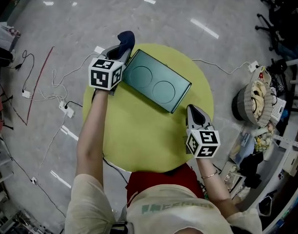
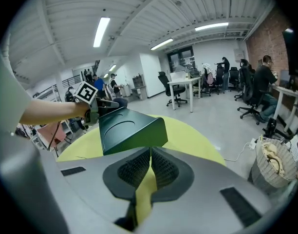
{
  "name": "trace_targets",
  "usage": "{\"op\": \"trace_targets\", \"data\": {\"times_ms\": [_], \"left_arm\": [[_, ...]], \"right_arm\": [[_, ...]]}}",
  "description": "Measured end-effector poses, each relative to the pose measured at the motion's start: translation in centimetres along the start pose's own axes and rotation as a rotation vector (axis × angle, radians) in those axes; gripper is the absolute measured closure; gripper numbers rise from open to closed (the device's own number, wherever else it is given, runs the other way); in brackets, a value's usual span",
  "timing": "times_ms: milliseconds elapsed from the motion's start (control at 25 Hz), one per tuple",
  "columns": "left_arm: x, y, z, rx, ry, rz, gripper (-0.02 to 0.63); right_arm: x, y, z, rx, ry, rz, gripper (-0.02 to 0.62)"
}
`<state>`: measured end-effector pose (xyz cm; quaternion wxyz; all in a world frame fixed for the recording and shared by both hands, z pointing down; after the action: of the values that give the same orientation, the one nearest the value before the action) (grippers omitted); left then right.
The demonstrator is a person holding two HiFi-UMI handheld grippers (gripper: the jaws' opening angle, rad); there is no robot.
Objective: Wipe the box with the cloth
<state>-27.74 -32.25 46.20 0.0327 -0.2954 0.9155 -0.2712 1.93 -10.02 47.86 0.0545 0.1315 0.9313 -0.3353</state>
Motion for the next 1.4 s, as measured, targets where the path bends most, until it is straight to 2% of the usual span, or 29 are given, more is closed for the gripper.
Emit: {"op": "trace_targets", "data": {"times_ms": [120, 240, 360, 520, 1000, 1200, 1400], "left_arm": [[0.2, -0.9, -0.1, 0.037, -0.001, -0.095, 0.522], [0.3, -1.4, -0.5, 0.090, -0.042, -0.144, 0.522], [0.4, -1.4, -0.7, 0.109, -0.037, -0.181, 0.522], [0.5, -0.8, -0.9, 0.123, -0.035, -0.210, 0.522], [-0.1, 2.4, -1.5, 0.211, -0.165, -0.324, 0.522], [-0.2, 4.4, -2.3, 0.234, -0.169, -0.340, 0.522], [-0.2, 6.5, -3.7, 0.219, -0.137, -0.326, 0.522]], "right_arm": [[-0.3, -0.2, -0.4, 0.013, -0.002, -0.009, 0.555], [-0.3, -0.2, -0.7, 0.022, -0.002, -0.012, 0.556], [0.0, 0.0, -0.9, 0.024, 0.003, -0.009, 0.555], [0.3, 0.2, -0.9, 0.028, 0.010, -0.005, 0.555], [1.2, 1.8, -1.6, 0.025, 0.037, 0.004, 0.557], [2.0, 2.5, -2.1, 0.031, 0.044, 0.013, 0.556], [2.6, 3.0, -2.3, 0.032, 0.056, 0.018, 0.555]]}}
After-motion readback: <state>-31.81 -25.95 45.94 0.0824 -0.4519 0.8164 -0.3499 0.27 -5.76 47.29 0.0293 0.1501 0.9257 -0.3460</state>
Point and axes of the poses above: the fingertips, and each gripper's own axes: y backward along the fingers, x to its left, z out of its top, the point moved 8 cm from there along y, backward along the fingers, and after that the axes turned 2 degrees about -z, right-handed, at the moved point
